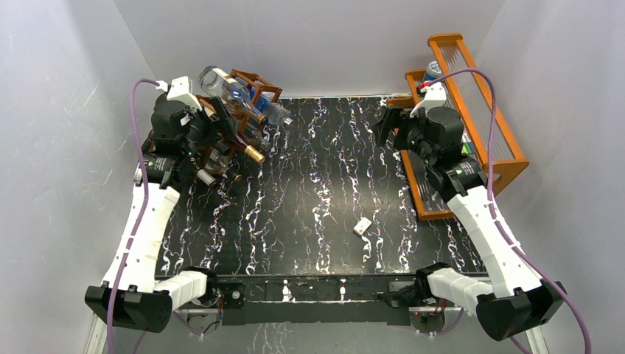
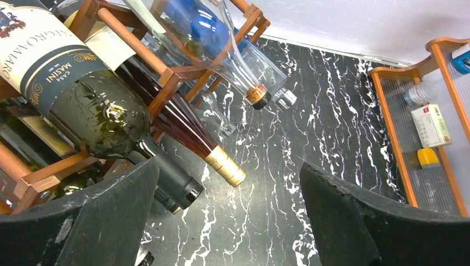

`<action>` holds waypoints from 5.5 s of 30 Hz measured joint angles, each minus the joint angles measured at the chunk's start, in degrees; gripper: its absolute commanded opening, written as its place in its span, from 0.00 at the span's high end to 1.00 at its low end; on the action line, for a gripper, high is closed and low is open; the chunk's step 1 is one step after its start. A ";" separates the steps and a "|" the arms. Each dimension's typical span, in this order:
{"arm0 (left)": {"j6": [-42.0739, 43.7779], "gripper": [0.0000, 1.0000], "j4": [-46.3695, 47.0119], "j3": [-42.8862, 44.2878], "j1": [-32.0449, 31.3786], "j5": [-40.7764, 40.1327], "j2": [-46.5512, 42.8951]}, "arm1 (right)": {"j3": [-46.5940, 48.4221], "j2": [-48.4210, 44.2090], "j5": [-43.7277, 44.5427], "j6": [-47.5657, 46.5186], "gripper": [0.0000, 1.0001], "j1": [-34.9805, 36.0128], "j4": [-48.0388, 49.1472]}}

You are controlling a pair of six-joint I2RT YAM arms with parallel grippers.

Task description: Take the wine bottle off the wine rack

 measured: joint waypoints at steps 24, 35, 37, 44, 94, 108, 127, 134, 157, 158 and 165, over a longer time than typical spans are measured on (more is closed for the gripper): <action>-0.83 0.02 -10.12 13.55 0.31 8.22 10.34 | 4.22 9.09 -3.69 7.37 0.02 -0.24 3.65; 1.27 0.02 -17.33 20.96 0.33 7.08 18.49 | 8.68 16.85 -18.21 10.93 0.02 -3.61 3.02; 1.49 0.02 -17.90 21.75 0.33 7.13 20.17 | 8.44 17.05 -21.46 11.26 0.02 -5.03 3.34; 2.78 0.02 -18.56 26.82 -1.25 5.25 29.07 | 6.99 17.05 -27.30 14.10 0.02 -9.01 5.95; 0.74 0.02 -25.79 18.99 -7.39 -18.62 3.21 | 34.86 61.31 -22.29 31.45 0.12 32.28 30.18; 0.98 0.02 -26.01 16.31 -7.39 -18.73 -2.64 | 48.78 71.89 -20.50 34.75 0.31 33.79 28.81; 0.96 0.02 -26.23 14.69 -7.39 -18.53 -3.28 | 55.80 75.38 -19.26 35.95 0.38 34.42 26.97; 0.96 0.02 -26.43 14.69 -7.39 -18.43 -3.28 | 58.51 77.13 -19.23 35.91 0.38 34.40 26.67; 0.94 0.02 -27.74 14.69 -7.39 -18.40 -4.31 | 59.58 78.95 -19.82 37.75 0.88 34.25 26.88; 0.94 0.02 -27.74 14.69 -7.39 -18.40 -4.31 | 58.99 78.73 -19.89 38.01 0.91 34.25 27.50; 0.94 0.02 -27.74 14.69 -7.39 -18.38 -4.33 | 52.94 74.71 -20.00 41.24 1.00 34.12 29.44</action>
